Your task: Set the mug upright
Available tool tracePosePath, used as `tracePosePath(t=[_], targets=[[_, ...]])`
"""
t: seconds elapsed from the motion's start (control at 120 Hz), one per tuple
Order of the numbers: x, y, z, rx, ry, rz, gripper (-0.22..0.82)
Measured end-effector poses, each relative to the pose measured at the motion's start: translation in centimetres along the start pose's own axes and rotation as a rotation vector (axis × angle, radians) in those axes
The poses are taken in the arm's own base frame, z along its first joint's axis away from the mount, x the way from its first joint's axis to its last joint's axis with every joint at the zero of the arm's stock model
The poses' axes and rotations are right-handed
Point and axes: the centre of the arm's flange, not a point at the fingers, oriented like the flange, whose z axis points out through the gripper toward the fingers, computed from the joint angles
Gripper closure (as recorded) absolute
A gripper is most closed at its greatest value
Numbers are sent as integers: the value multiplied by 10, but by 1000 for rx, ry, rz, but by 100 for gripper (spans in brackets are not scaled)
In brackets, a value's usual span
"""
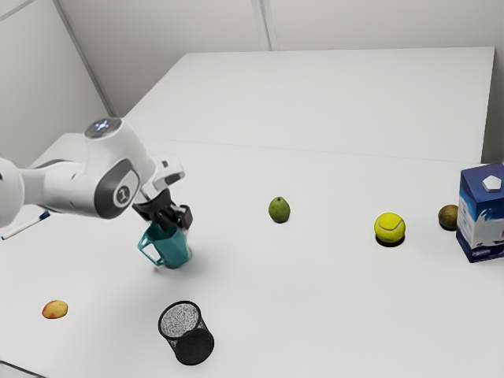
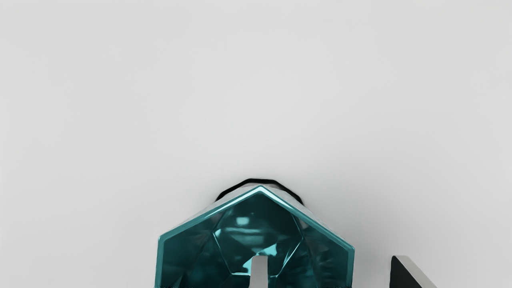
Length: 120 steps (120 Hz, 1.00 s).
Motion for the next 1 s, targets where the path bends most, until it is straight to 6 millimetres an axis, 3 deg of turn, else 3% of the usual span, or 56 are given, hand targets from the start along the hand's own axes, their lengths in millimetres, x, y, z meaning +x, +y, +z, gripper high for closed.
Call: tracePosePath(t=[0.175,0.383,0.667,1.0], targets=[[13,0,-26,-1,21,-5,18],[51,-1,-85,-13,-7,-15,9],[85,-2,-143,-28,-99,-16,4],[107,-3,-207,-34,-148,-11,3]])
